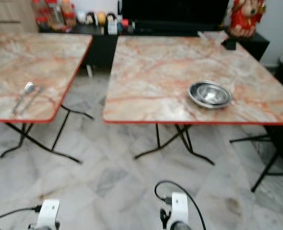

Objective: Setting the table

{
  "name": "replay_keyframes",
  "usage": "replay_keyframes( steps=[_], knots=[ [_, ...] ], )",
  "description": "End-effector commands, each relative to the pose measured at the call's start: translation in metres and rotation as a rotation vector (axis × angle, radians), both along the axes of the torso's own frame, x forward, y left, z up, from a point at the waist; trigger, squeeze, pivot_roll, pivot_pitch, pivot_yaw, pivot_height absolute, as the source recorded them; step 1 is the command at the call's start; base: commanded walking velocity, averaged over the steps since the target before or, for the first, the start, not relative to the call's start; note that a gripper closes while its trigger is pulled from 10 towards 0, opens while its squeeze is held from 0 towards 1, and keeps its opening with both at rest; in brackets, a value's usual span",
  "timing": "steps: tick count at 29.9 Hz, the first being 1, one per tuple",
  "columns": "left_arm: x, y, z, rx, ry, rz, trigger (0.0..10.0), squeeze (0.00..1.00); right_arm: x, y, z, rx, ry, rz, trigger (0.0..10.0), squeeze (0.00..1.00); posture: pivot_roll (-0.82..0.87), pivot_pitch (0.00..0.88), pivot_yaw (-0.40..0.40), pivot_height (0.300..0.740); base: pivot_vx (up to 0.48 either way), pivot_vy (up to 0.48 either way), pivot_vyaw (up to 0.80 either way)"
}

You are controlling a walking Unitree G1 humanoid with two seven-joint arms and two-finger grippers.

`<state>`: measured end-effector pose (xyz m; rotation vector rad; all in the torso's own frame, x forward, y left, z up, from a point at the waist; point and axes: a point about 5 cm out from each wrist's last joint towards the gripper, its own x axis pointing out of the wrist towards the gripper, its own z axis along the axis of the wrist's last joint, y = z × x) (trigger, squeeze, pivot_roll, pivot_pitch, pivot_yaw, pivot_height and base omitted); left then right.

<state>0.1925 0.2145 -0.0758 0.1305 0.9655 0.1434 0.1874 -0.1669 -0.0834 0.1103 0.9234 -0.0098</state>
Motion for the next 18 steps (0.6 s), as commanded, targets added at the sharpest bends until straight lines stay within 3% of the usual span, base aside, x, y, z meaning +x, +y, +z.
replay_keyframes(
  steps=[1, 5, 18],
  knots=[
    [-0.0056, 0.0009, -0.0028, -0.007, 0.017, 0.03, 10.0, 0.0, -0.0056, -0.0022, -0.0027, -0.01, 0.02, 0.003, 10.0, 0.0, 0.05, 0.118, -0.022, 0.74, 0.0, 0.48, 0.63],
    [-0.0079, 0.0049, -0.0031, 0.001, 0.02, 0.047, 10.0, 0.0, -0.0064, -0.0021, -0.0031, -0.002, 0.023, -0.016, 10.0, 0.0, 0.06, 0.126, -0.024, 0.74, 0.0, 0.48, 0.68],
    [-0.0079, 0.0106, -0.0018, -0.001, 0.008, 0.094, 10.0, 0.0, -0.0028, -0.0015, -0.0017, 0.003, 0.022, -0.022, 10.0, 0.0, 0.06, 0.144, -0.03, 0.74, 0.0, 0.48, 0.0]
  ],
)
